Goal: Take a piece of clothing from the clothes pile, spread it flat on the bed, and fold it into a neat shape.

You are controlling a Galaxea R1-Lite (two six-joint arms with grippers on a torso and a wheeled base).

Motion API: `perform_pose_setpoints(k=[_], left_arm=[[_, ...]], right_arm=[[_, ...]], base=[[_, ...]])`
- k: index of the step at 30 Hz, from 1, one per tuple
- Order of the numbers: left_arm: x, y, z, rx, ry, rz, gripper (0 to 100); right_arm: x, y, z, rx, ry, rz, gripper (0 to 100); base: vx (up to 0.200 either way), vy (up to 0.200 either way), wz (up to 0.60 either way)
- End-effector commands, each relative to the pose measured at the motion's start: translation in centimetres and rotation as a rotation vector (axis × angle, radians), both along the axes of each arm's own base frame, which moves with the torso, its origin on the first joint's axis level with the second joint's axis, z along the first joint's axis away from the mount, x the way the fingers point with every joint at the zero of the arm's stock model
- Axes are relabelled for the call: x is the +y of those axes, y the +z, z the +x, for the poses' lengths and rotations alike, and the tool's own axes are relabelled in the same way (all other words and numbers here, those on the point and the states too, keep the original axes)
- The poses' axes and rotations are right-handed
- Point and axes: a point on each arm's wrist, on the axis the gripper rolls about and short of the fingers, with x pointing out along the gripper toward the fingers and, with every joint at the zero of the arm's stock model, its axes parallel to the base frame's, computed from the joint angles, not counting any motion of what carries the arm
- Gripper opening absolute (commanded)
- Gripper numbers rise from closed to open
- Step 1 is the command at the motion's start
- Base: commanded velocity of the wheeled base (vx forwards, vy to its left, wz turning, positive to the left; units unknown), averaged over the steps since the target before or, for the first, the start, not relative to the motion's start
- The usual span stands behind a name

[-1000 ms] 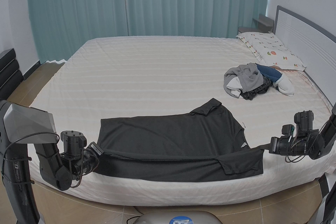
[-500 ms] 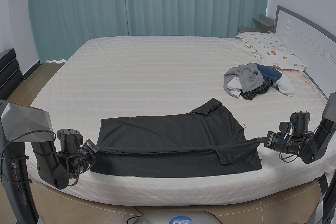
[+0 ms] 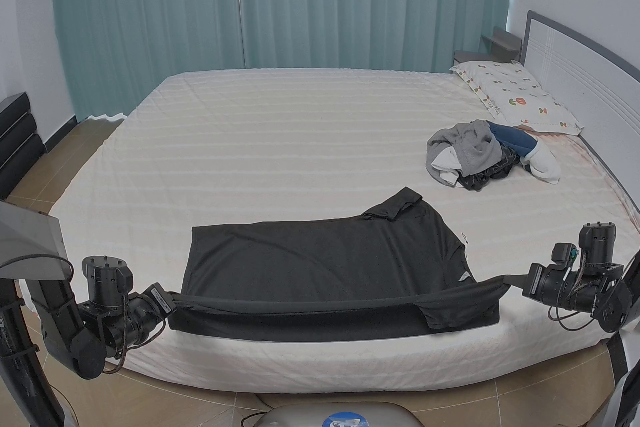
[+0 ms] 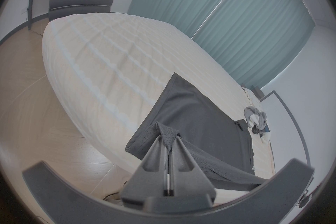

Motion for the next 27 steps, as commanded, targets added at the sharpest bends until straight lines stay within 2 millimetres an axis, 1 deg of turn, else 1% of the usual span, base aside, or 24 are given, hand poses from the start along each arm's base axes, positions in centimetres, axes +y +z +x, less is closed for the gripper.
perform_pose_setpoints(k=[1,5,8,9,10,11,12,14,15,16,17,18,19,20,23,27], left_arm=[[-0.4,-0.3,-0.6,0.023,-0.025,0.019,0],[-0.6,-0.5,-0.1,0.019,-0.029,0.021,0],[-0.7,-0.4,1.4,-0.018,-0.01,0.0,0],[-0.7,-0.4,1.4,-0.018,-0.01,0.0,0],[-0.9,-0.8,2.4,-0.025,0.006,-0.02,0],[-0.9,-0.9,2.5,-0.025,0.009,-0.021,0],[-1.0,-1.6,3.1,-0.013,0.024,-0.036,0],[-1.1,-2.4,4.0,-0.01,0.032,-0.033,0],[-1.0,-2.4,4.1,-0.01,0.035,-0.034,0],[-1.0,-3.0,4.6,-0.006,0.045,-0.028,0],[-1.0,-3.0,4.6,-0.006,0.045,-0.028,0],[-1.1,-3.6,5.3,-0.005,0.051,-0.027,0],[-1.2,-4.3,6.0,-0.005,0.061,-0.035,0],[-1.3,-4.6,6.5,-0.01,0.073,-0.045,0],[-1.5,-5.3,7.7,-0.025,0.113,-0.062,0],[-1.5,-6.1,8.2,-0.019,0.117,-0.058,0]], right_arm=[[0.1,0.9,-1.5,-0.023,0.004,-0.001,0],[0.1,0.6,-1.1,-0.011,0.005,-0.002,0],[0.0,0.3,0.6,-0.016,-0.004,-0.003,0],[0.0,0.3,0.6,-0.016,-0.004,-0.003,0],[0.1,-0.1,1.6,-0.01,-0.001,-0.005,0],[0.1,-0.2,1.6,-0.01,-0.001,-0.005,0],[0.1,-0.8,2.6,0.001,0.002,-0.004,0],[0.2,-1.7,3.8,0.012,0.003,-0.004,0],[0.2,-1.8,4.0,0.015,0.003,-0.004,0],[0.2,-2.6,4.6,0.027,0.005,-0.004,0],[0.2,-2.6,4.6,0.027,0.005,-0.004,0],[0.3,-3.7,5.3,0.051,0.005,-0.001,0],[0.5,-4.4,6.2,0.056,0.011,0.003,0],[0.8,-4.7,6.7,0.052,0.02,0.004,0],[1.0,-6.1,7.7,0.057,0.022,0.004,0],[1.6,-8.0,8.7,0.064,0.022,-0.011,0]], base=[[0.0,0.0,0.0],[0.0,0.0,0.0],[0.0,0.0,0.0],[0.0,0.0,0.0],[0.0,0.0,0.0],[0.0,0.0,0.0],[0.0,0.0,0.0],[0.0,0.0,0.0],[0.0,0.0,0.0],[0.0,0.0,0.0],[0.0,0.0,0.0],[0.0,0.0,0.0],[0.0,0.0,0.0],[0.0,0.0,0.0],[0.0,0.0,0.0],[0.0,0.0,0.0]])
